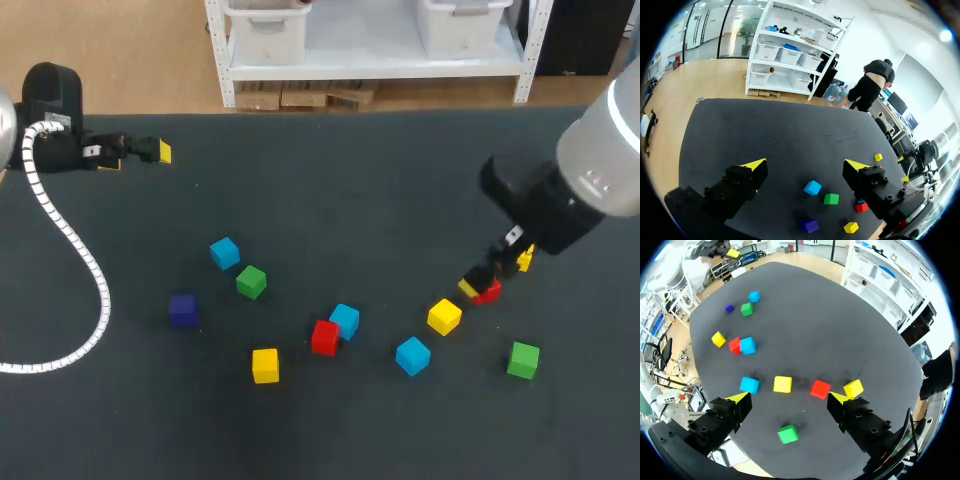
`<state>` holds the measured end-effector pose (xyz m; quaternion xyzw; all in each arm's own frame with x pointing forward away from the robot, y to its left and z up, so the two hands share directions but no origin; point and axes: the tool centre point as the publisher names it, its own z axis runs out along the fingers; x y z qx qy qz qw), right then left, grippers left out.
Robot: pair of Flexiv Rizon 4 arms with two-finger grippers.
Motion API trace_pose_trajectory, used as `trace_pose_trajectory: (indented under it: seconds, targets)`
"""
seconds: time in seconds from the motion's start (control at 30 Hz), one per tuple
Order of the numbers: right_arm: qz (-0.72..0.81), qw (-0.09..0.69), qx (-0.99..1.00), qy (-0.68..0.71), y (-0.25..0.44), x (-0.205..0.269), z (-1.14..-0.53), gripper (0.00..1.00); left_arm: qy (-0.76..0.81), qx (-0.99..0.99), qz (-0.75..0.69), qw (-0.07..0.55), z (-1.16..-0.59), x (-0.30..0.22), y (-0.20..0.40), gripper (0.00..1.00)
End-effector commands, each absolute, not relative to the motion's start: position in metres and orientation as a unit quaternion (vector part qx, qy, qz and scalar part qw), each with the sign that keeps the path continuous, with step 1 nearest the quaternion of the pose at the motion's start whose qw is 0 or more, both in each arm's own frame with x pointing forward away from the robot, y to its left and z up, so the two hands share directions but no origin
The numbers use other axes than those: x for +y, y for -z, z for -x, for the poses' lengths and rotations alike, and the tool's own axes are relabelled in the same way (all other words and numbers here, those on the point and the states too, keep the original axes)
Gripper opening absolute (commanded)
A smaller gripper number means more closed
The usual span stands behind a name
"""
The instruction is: Place the blue cubes, place green cubes on the blue cubes, place the yellow cubes on the green cubes, then place the red cubes on the yellow cubes, and place purple cube on the red cubes.
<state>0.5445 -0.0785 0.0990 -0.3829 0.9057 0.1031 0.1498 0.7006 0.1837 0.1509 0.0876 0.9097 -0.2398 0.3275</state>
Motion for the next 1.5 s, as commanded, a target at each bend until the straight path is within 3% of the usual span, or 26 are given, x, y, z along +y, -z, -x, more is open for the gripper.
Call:
trace_pose_trajectory:
  seconds: [0.03,0.77,1.5]
  targets:
    - [0.398,0.150,0.902,-0.079,-0.101,-0.069,-0.517,1.00,0.242,0.908,-0.088,0.329,-0.700,0.185,-0.150,1.00]
    - [0.466,0.004,0.877,-0.116,-0.058,0.000,-0.480,1.00,0.242,0.908,-0.088,0.329,-0.700,0.185,-0.150,1.00]
    - [0.463,-0.030,0.883,-0.072,-0.008,0.003,-0.488,1.00,0.242,0.908,-0.088,0.329,-0.700,0.185,-0.150,1.00]
